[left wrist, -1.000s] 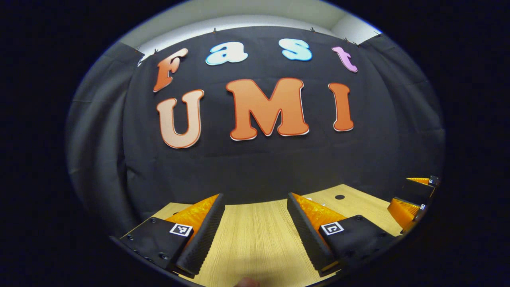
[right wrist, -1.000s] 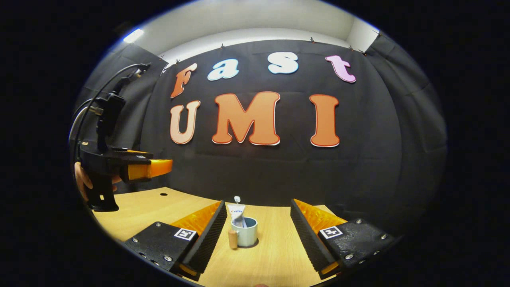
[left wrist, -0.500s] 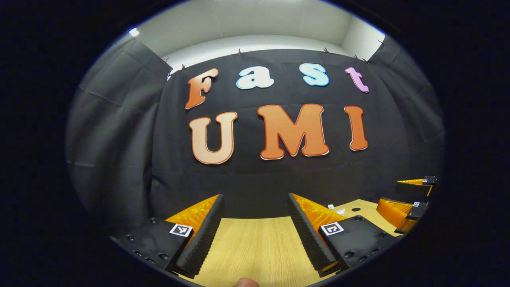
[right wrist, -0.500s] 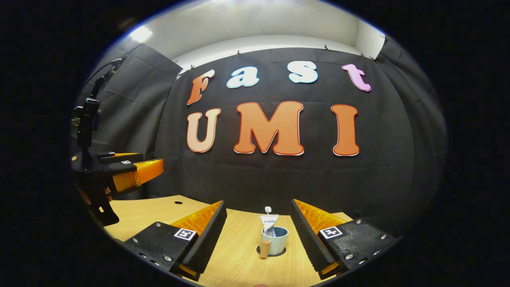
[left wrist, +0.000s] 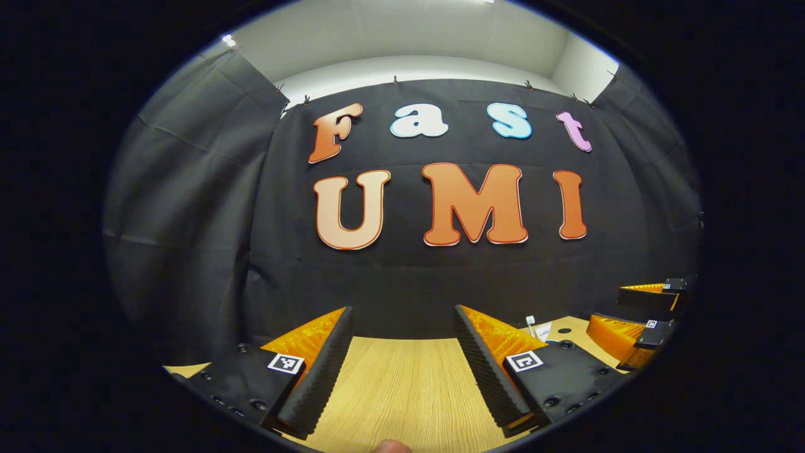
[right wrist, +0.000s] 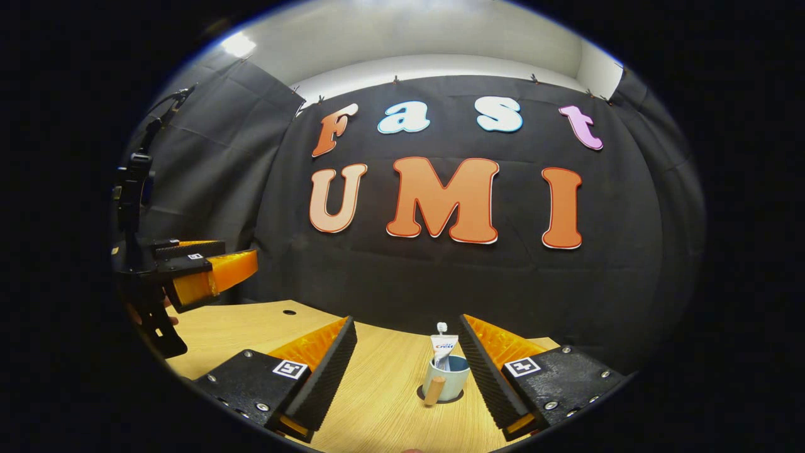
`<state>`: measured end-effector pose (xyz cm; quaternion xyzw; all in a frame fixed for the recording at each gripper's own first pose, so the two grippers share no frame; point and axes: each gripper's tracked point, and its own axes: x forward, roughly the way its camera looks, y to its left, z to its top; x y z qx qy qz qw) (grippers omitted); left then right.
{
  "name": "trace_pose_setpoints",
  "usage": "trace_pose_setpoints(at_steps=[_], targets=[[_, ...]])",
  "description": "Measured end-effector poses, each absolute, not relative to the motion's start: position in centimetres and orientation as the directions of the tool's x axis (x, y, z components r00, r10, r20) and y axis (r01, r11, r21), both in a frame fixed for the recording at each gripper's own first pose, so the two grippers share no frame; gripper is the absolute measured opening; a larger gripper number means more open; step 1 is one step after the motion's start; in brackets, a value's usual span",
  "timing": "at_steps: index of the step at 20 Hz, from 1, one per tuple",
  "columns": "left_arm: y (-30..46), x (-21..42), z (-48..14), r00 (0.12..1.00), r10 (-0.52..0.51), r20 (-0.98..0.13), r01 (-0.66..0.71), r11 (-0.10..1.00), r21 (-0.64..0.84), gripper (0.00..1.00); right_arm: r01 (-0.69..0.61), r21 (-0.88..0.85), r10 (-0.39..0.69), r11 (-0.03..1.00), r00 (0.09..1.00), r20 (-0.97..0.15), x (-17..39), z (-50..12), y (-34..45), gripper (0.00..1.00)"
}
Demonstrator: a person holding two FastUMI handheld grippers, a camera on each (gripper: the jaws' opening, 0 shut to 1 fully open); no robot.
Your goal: Put the toothbrush and toothpaste on the desktop into the cup, then pick up the cup and place it on the coaster on the desktop.
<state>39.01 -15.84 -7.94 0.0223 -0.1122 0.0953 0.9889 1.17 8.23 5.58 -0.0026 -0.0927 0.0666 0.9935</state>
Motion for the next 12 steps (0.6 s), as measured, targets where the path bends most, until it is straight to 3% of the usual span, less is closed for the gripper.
trace_pose_setpoints(at_steps=[12], targets=[[-16.35, 38.56, -7.83, 0.955, 0.180, 0.237, -0.191, 0.981, 0.021, 1.00, -0.147, -0.034, 0.151, 0.989, 0.966, 0.208, 0.76, 6.55, 8.68, 0.98]])
